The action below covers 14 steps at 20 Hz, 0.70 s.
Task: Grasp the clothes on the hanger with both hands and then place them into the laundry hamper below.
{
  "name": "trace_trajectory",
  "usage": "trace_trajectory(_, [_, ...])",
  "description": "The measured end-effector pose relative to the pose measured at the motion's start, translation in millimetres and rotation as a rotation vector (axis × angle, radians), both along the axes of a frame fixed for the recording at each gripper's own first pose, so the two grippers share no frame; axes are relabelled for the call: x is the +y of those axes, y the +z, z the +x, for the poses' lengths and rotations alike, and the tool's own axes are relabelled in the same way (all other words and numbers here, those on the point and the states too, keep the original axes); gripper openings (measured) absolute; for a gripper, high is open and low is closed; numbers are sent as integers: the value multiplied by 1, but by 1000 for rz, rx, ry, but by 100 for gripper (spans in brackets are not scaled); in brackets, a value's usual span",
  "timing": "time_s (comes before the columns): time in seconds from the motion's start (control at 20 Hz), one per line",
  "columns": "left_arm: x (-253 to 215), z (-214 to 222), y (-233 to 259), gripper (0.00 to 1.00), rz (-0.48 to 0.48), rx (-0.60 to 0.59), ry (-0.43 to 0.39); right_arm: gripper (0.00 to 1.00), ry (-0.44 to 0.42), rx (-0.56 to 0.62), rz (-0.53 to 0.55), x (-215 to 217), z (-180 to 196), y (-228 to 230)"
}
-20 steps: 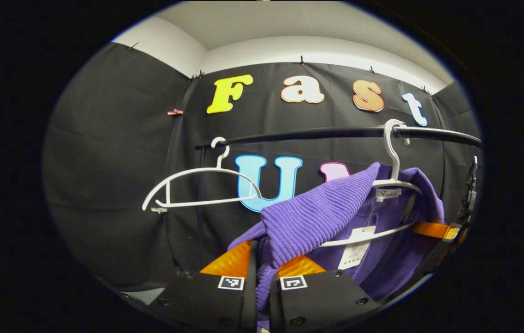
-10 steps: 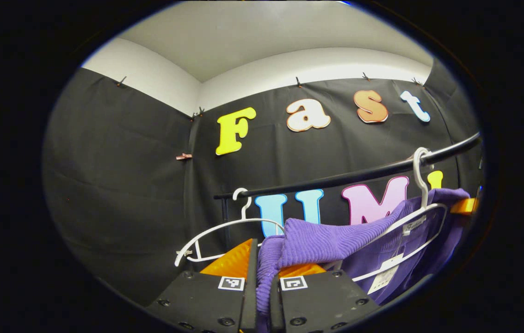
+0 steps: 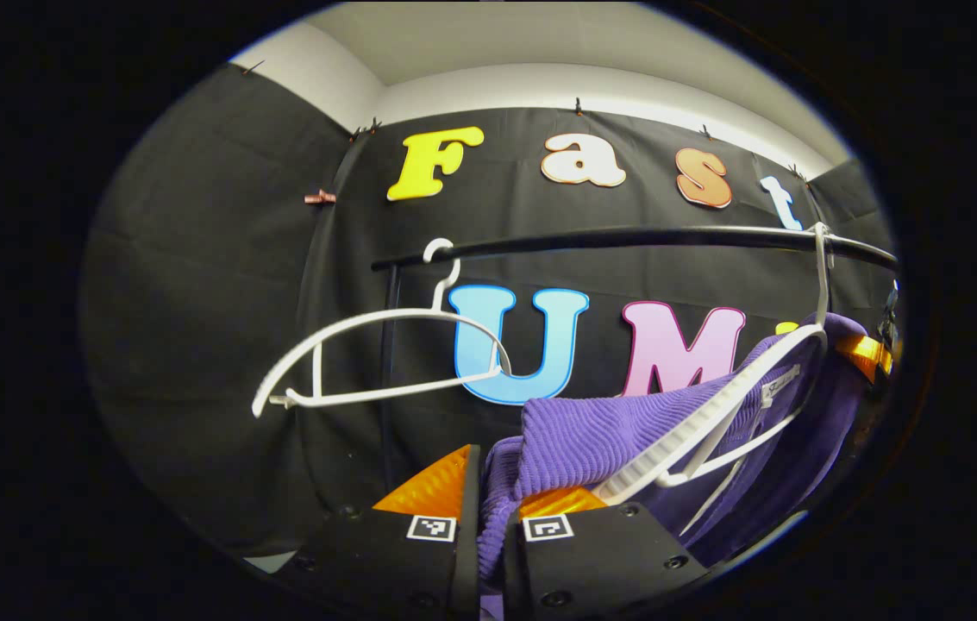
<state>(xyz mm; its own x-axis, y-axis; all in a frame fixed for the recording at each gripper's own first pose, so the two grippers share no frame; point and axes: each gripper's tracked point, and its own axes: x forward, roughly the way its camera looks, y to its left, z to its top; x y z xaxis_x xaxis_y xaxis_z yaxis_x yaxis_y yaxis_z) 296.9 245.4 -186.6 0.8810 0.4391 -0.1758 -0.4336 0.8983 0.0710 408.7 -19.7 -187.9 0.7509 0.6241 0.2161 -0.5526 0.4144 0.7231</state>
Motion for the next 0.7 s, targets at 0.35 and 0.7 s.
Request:
trace_trajectory(0.35, [-57, -19, -49, 14, -30, 39, -7, 20, -35, 2, 21, -16, 6, 1])
trace_trajectory(0.7, [-166, 15, -87, 14, -86, 108, -229, 20, -239, 39, 19, -91, 40, -20])
